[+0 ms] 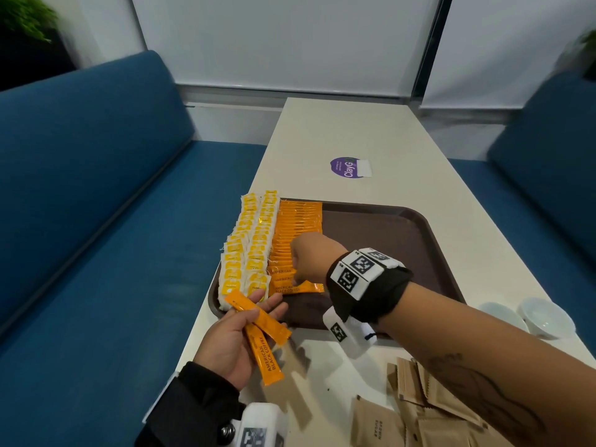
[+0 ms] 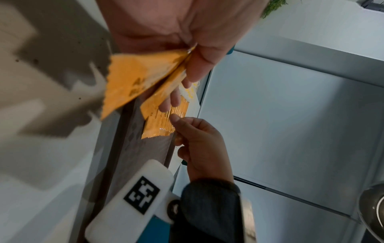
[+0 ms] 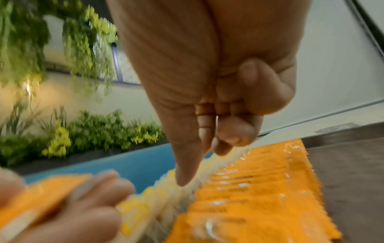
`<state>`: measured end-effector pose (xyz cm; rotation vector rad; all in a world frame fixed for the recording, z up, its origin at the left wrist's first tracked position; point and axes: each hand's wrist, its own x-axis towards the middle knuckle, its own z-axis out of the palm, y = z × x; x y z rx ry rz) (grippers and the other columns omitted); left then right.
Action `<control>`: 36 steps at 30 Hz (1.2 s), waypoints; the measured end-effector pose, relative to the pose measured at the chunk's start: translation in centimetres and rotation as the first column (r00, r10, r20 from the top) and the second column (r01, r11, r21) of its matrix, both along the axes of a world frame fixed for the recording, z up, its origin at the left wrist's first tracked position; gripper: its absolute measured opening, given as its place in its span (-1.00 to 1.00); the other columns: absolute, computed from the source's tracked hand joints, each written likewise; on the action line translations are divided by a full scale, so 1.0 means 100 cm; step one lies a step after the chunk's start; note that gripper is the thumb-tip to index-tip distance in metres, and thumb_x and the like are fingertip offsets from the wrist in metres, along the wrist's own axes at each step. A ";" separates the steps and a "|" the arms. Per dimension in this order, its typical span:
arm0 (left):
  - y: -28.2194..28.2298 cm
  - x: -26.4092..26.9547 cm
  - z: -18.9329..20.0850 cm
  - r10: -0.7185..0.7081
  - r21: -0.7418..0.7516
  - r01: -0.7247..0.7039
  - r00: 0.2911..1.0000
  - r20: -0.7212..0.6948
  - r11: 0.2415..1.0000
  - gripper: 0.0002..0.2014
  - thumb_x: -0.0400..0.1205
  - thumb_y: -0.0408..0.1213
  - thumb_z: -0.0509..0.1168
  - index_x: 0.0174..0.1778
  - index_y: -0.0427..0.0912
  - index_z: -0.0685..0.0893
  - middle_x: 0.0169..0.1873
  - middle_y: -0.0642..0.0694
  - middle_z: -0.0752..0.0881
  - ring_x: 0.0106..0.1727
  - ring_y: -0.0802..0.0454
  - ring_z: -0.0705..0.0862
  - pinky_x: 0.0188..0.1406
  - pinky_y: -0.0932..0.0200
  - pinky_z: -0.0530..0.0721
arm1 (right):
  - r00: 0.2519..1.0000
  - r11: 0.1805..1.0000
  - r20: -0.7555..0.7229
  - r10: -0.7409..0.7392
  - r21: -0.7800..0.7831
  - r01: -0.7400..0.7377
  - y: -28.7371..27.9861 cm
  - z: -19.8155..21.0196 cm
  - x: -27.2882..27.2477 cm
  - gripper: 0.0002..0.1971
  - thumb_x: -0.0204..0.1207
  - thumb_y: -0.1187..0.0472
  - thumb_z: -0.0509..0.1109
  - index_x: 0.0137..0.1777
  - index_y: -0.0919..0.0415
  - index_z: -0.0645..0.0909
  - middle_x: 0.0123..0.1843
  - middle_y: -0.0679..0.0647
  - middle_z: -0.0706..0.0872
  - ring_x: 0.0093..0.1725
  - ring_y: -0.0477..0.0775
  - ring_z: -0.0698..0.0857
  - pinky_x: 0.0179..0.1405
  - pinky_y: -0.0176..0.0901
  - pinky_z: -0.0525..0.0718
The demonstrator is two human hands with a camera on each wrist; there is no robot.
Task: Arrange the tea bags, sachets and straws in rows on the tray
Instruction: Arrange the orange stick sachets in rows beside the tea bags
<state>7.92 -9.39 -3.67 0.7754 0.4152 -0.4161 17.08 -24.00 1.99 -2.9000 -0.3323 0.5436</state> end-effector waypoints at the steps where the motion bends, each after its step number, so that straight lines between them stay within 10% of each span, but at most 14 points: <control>1: -0.001 0.000 0.002 -0.005 -0.010 0.005 1.000 0.004 1.000 -0.65 0.67 -0.52 -0.02 0.28 -0.26 0.57 0.04 -0.31 0.77 -0.08 -0.15 0.80 0.00 -0.16 0.64 | 1.000 0.996 -0.005 -0.006 0.084 0.006 -0.002 0.006 -0.008 -0.72 0.41 0.13 0.56 0.01 0.30 0.67 -0.05 0.12 0.71 -0.03 0.08 0.68 -0.05 -0.11 0.68; 7: -0.008 -0.001 0.007 -0.062 0.048 0.058 0.993 0.101 0.997 -0.53 0.58 -0.61 -0.11 0.19 -0.19 0.60 -0.18 -0.18 0.80 -0.31 -0.07 0.72 -0.30 0.05 0.74 | 0.986 0.946 -0.123 0.110 0.316 -0.066 0.006 0.011 -0.062 -0.69 0.25 0.10 0.65 -0.09 0.23 0.73 -0.14 0.06 0.78 -0.21 -0.10 0.66 -0.17 -0.08 0.66; 13: -0.011 -0.008 0.019 -0.155 0.138 0.129 0.969 0.191 0.982 -0.51 0.56 -0.70 -0.10 0.24 -0.30 0.59 -0.04 -0.28 0.76 -0.06 -0.19 0.68 0.21 -0.17 0.53 | 0.999 0.898 -0.034 -0.028 0.438 0.040 0.000 0.002 -0.067 -0.86 0.37 0.30 0.49 -0.33 0.27 0.57 -0.28 0.13 0.60 -0.28 0.04 0.57 -0.36 -0.16 0.54; 17: -0.005 -0.006 0.017 -0.107 0.176 0.085 0.986 0.124 0.981 -0.62 0.66 -0.62 -0.04 0.12 -0.24 0.63 -0.15 -0.17 0.78 -0.27 -0.06 0.76 -0.32 0.04 0.73 | 0.994 0.679 -0.089 -0.063 0.726 0.108 -0.009 0.003 -0.075 -0.85 0.29 0.44 0.59 -0.29 0.29 0.66 -0.28 0.12 0.73 -0.31 -0.05 0.74 -0.30 -0.14 0.76; 21: -0.004 -0.009 0.017 -0.108 0.217 0.084 0.989 0.099 0.973 -0.80 0.68 -0.33 0.17 0.13 -0.25 0.65 -0.21 -0.19 0.69 -0.52 0.13 0.63 -0.74 0.37 0.45 | 0.982 0.419 -0.189 0.012 0.892 0.167 -0.018 0.005 -0.076 -0.80 0.37 0.69 0.38 -0.20 0.41 0.62 -0.33 0.12 0.66 -0.47 -0.25 0.69 -0.48 -0.45 0.60; 28: -0.003 -0.006 0.019 -0.105 0.334 0.039 0.978 0.182 0.942 -0.78 0.57 -0.56 0.26 0.09 -0.26 0.62 -0.42 -0.14 0.60 -0.58 0.18 0.58 -0.77 0.40 0.36 | 0.987 0.442 -0.161 -0.012 0.885 0.149 -0.025 -0.009 -0.063 -0.79 0.49 0.50 0.40 -0.15 0.18 0.73 -0.12 0.15 0.71 -0.09 0.10 0.67 -0.02 0.05 0.70; 31: 0.000 -0.004 0.018 -0.048 0.377 -0.036 0.976 0.211 0.925 -0.80 0.56 -0.56 0.28 0.02 -0.24 0.61 -0.43 -0.14 0.62 -0.56 0.16 0.62 -0.77 0.39 0.38 | 0.935 0.394 -0.349 -0.057 0.853 0.342 -0.033 -0.003 -0.057 -0.87 0.61 0.33 0.31 0.00 0.21 0.70 -0.19 0.09 0.71 -0.26 -0.08 0.64 -0.23 -0.26 0.64; 36: 0.003 -0.001 0.019 -0.002 0.376 -0.079 0.977 0.212 0.923 -0.85 0.58 -0.53 0.27 -0.02 -0.23 0.59 -0.30 -0.20 0.66 -0.51 0.14 0.69 -0.77 0.40 0.39 | 0.945 0.641 -0.323 -0.045 0.716 0.275 -0.045 0.005 -0.054 -0.89 0.45 0.15 0.51 -0.06 0.14 0.71 -0.21 0.10 0.72 -0.35 -0.14 0.62 -0.53 -0.37 0.45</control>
